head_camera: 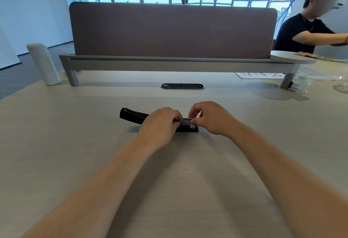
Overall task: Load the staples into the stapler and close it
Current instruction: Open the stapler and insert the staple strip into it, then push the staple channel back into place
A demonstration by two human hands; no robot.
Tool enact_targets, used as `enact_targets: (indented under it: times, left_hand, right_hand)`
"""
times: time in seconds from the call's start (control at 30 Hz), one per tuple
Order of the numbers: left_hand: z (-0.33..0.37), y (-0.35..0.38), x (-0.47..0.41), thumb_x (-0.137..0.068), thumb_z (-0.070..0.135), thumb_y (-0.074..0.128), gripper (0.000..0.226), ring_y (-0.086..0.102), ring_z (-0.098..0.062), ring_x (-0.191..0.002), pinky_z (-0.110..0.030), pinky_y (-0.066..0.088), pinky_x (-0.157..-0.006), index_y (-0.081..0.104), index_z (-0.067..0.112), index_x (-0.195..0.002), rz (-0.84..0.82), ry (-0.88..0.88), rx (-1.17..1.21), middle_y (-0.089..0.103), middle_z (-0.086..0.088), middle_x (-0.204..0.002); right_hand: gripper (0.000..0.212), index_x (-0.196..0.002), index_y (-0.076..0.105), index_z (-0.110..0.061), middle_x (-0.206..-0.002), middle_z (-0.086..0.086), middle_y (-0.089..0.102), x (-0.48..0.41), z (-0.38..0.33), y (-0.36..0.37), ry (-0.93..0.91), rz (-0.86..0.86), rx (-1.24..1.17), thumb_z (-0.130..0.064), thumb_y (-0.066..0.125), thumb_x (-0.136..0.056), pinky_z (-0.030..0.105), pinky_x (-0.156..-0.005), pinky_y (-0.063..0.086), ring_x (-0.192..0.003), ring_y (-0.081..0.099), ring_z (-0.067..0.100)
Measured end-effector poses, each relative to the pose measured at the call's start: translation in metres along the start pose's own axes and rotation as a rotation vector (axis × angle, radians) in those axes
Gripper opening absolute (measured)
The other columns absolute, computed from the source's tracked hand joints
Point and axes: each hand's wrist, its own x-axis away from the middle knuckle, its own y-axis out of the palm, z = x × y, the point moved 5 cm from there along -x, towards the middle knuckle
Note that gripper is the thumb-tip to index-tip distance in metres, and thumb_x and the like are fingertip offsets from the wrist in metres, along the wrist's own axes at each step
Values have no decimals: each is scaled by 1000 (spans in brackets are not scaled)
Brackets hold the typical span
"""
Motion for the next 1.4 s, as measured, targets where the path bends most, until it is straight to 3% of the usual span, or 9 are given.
enact_targets:
  times: [0.37,0.53,0.7,0.77,0.83,0.93,1.17,1.27,1.4]
  left_hand:
    - [-1,1,-1,-92,24,54,21,59,-20,-100,-38,49,-85,70,20,-107,-1,-12,-4,65,-2,-107]
    - [-13,-17,-1,-93,27,55,28,53,-23,-114,-37,45,-94,65,17,-118,52,-103,-7,62,-5,-119]
    - [-37,-41,6,-93,31,47,35,48,-30,-120,-54,20,-113,65,14,-117,97,-326,-213,61,-9,-118]
    - [-47,-46,10,-92,30,44,35,46,-32,-118,-57,23,-109,64,11,-114,64,-423,-233,59,-11,-116]
    - [-53,-48,12,-90,28,42,34,47,-33,-105,-49,38,-96,63,7,-107,51,-479,-183,56,-13,-109]
    - [-54,-51,16,-91,21,43,30,49,-34,-96,-38,41,-78,61,3,-107,70,-519,-49,54,-17,-108]
    - [-25,-75,10,-93,2,46,30,57,-31,-105,-33,43,-80,64,7,-116,448,-259,72,58,-12,-117]
    - [-2,-70,0,-93,2,48,30,57,-24,-108,-29,43,-86,63,10,-118,443,-107,137,62,-6,-116]
    - [19,-50,-10,-95,11,53,30,59,-19,-109,-28,46,-91,58,17,-124,352,-27,157,61,1,-123]
  right_hand:
    - [7,-86,74,-19,-90,-4,69,1,-1,4,21,-2,-22,-17,68,-83,22,-59,41,-72,57,9]
    - [11,-91,64,-23,-94,-8,66,7,-1,-1,33,48,-62,-23,71,-82,25,-65,44,-77,59,9]
    - [21,-98,61,-24,-97,-4,66,16,3,4,110,41,-99,-25,73,-80,23,-64,41,-81,59,13]
    - [22,-99,64,-20,-97,-3,66,17,2,6,133,36,-91,-25,73,-80,25,-66,42,-83,59,15]
    - [19,-96,66,-17,-97,0,66,17,1,7,150,37,-82,-25,72,-80,28,-70,44,-85,59,18]
    - [15,-95,67,-16,-98,1,66,18,0,10,176,37,-77,-23,70,-82,29,-73,45,-86,59,18]
    - [11,-92,68,-17,-93,-3,65,18,2,13,206,62,-149,-20,71,-82,27,-71,42,-81,58,16]
    - [10,-90,69,-17,-92,-1,66,17,5,14,208,62,-184,-20,72,-81,27,-68,42,-73,56,16]
    - [20,-99,71,-10,-104,6,69,16,5,13,200,60,-173,-19,72,-82,30,-74,44,-86,58,21]
